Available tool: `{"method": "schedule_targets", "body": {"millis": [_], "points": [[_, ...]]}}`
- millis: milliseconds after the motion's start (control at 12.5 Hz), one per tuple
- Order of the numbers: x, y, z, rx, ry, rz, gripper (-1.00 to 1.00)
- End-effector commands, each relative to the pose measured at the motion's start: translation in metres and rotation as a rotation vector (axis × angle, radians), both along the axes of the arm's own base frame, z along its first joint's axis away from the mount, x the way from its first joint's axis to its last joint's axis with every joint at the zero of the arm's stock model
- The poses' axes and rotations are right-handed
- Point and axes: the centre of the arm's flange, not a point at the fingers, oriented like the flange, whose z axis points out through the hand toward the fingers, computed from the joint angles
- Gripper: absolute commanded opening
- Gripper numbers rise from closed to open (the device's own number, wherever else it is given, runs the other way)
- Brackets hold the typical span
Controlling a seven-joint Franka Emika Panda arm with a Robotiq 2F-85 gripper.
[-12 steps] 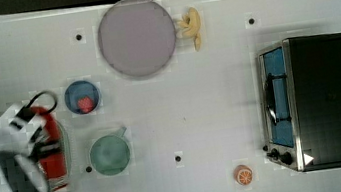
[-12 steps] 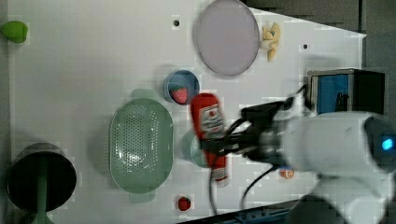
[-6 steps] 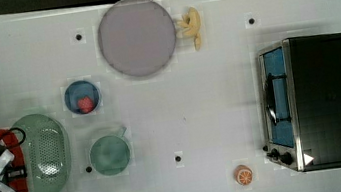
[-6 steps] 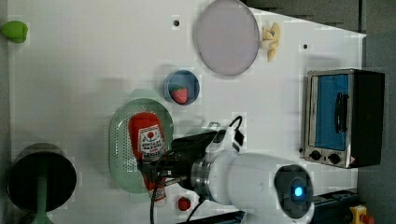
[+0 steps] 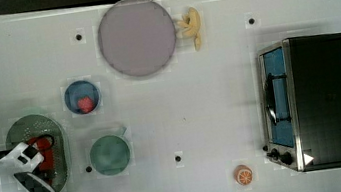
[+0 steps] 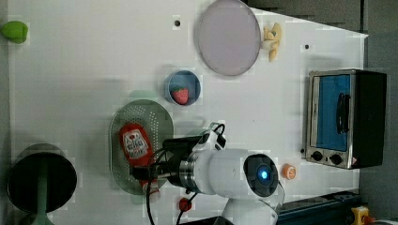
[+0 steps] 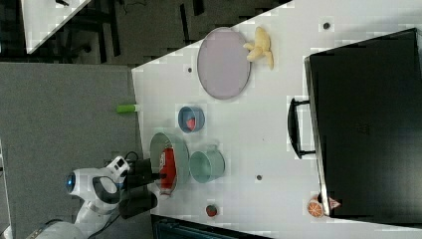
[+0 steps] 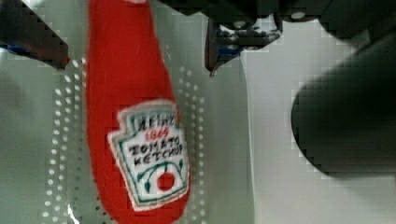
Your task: Pick Ketchup from the table and place it in strainer.
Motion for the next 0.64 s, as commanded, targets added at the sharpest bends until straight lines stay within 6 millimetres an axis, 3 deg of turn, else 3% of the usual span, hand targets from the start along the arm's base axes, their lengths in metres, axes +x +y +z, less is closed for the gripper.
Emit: {"method": "schedule_targets", "body": {"millis": [80, 240, 400, 640], "points": [[0.039, -0.015, 0.045, 0.033, -0.105, -0.137, 1.0], [0.064, -0.037, 0.082, 0.037, -0.191, -0.201, 1.0], [0.097, -0.075, 0.126, 0.038, -0.29, -0.295, 1.0], [0.141, -0.164, 0.18, -0.056, -0.332, -0.472, 1.0]]}}
